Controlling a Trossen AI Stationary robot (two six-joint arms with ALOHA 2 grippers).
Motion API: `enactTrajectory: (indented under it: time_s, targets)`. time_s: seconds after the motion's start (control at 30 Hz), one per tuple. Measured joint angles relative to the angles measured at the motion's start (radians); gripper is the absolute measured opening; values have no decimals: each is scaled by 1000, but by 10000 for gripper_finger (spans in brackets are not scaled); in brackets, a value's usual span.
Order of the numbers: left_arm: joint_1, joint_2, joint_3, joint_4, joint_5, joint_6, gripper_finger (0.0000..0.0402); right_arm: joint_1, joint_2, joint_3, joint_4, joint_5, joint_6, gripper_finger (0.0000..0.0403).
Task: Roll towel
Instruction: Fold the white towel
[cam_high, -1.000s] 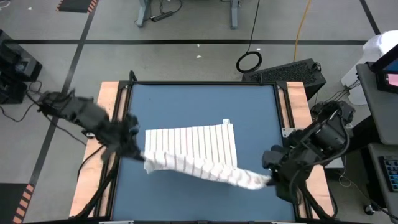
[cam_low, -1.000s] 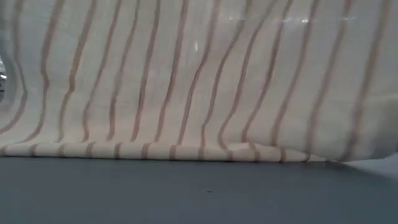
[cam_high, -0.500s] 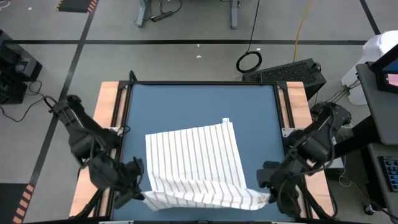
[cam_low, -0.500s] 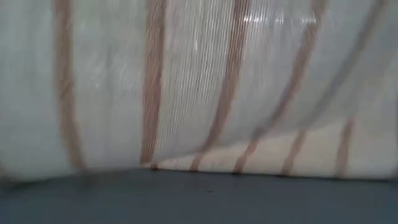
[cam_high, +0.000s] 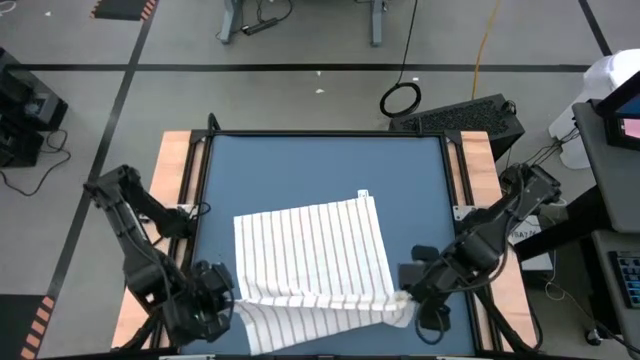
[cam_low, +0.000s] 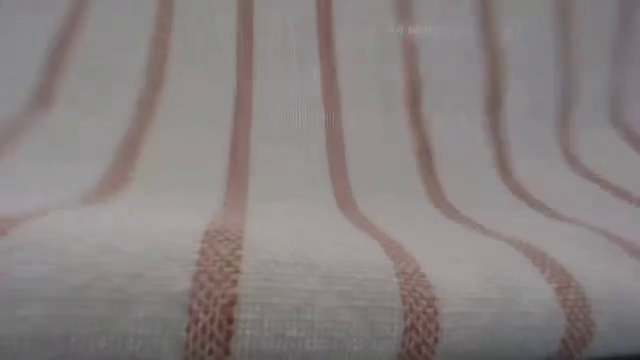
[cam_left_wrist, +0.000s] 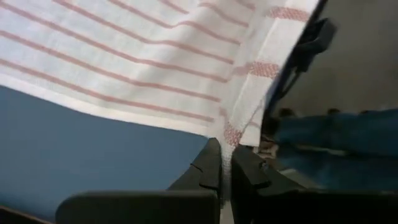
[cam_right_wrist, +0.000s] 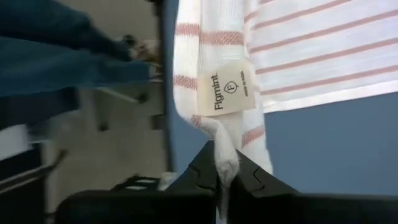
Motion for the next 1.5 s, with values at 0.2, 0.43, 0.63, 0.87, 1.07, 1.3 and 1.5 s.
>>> enactTrajectory:
  time_s: [0.2, 0.43, 0.63, 0.87, 1.07, 1.3, 1.5]
  targets:
    - [5, 56, 0, -120, -17, -96, 11, -101, 0, -22, -84, 45, -148, 0]
    - [26, 32, 0, -304, -38, -142, 11, -243, 0, -78, -88, 92, -317, 0]
    - [30, 1, 33, -178, 65, -130, 11, -334, -12, -75, -74, -77, -323, 0]
    - [10, -72, 211, -70, 86, -146, 11, -346, -102, 31, -16, -429, -244, 0]
    - [-12, -118, 223, -86, 68, -146, 11, -366, -126, 33, -21, -564, -278, 0]
    - [-45, -162, 222, -50, 83, -162, 11, -411, -127, 32, -46, -672, -209, 0]
    - [-65, -159, 222, -187, 106, -162, 11, -427, -110, 32, -52, -556, -233, 0]
